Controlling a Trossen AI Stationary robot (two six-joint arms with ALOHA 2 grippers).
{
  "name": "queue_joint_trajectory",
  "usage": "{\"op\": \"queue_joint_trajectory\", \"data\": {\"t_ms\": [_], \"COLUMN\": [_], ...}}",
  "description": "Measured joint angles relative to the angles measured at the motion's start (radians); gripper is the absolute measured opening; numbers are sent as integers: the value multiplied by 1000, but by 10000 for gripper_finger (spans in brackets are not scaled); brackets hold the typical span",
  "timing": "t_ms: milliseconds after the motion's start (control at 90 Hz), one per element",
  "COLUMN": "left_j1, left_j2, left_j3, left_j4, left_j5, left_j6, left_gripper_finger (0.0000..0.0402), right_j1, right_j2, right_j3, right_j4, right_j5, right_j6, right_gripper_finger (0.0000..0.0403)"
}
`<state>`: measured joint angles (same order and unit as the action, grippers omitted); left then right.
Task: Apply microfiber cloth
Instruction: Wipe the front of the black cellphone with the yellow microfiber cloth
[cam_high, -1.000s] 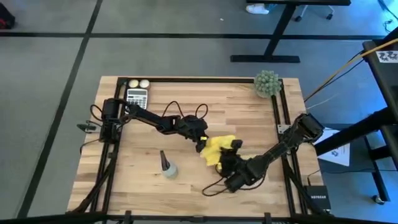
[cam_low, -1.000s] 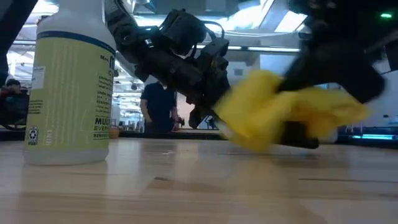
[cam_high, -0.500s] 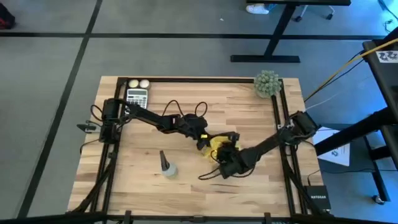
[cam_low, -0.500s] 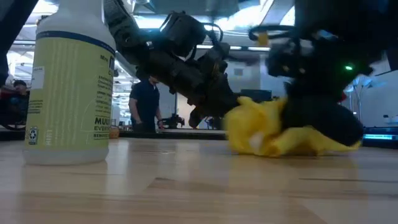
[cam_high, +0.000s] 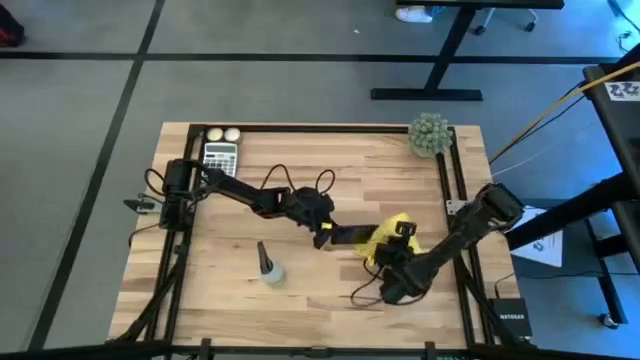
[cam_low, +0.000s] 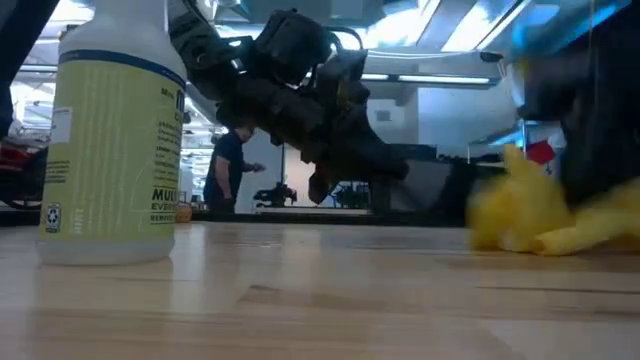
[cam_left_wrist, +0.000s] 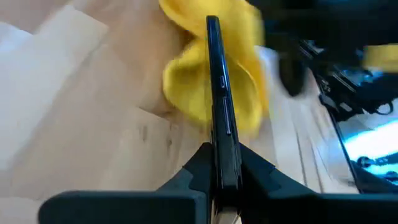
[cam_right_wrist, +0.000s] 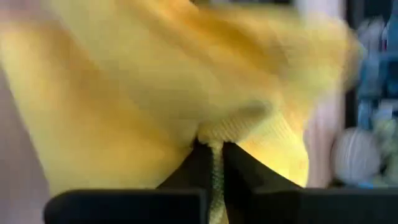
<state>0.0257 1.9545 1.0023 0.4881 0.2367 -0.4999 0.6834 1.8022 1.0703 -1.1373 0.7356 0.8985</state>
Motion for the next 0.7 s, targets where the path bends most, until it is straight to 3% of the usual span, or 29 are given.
{"op": "queue_joint_trajectory", "data": {"t_ms": [178,333,411,544,700], "left_j1": [-1,-7,-7,-2,-2], "left_j2": [0,0,2,5,5], "left_j3": [0,0,-3,-4,-4], "left_j4": [19,39,29,27,36], "left_j5": [-5,12,1,-17,-14], "left_j6": [0,2,4,7,10], "left_gripper_finger": [21,25,21,20,20], "right_j1": [-30,-129,-178,-226,-198], "right_j2": [-14,0,15,24,25], "right_j3": [77,14,-19,-40,-49], "right_j4": [146,494,569,524,296], "right_j5": [271,280,253,213,142], "right_j6": [-164,-428,-491,-472,-344], "right_gripper_finger": [1,1,1,1,1]}}
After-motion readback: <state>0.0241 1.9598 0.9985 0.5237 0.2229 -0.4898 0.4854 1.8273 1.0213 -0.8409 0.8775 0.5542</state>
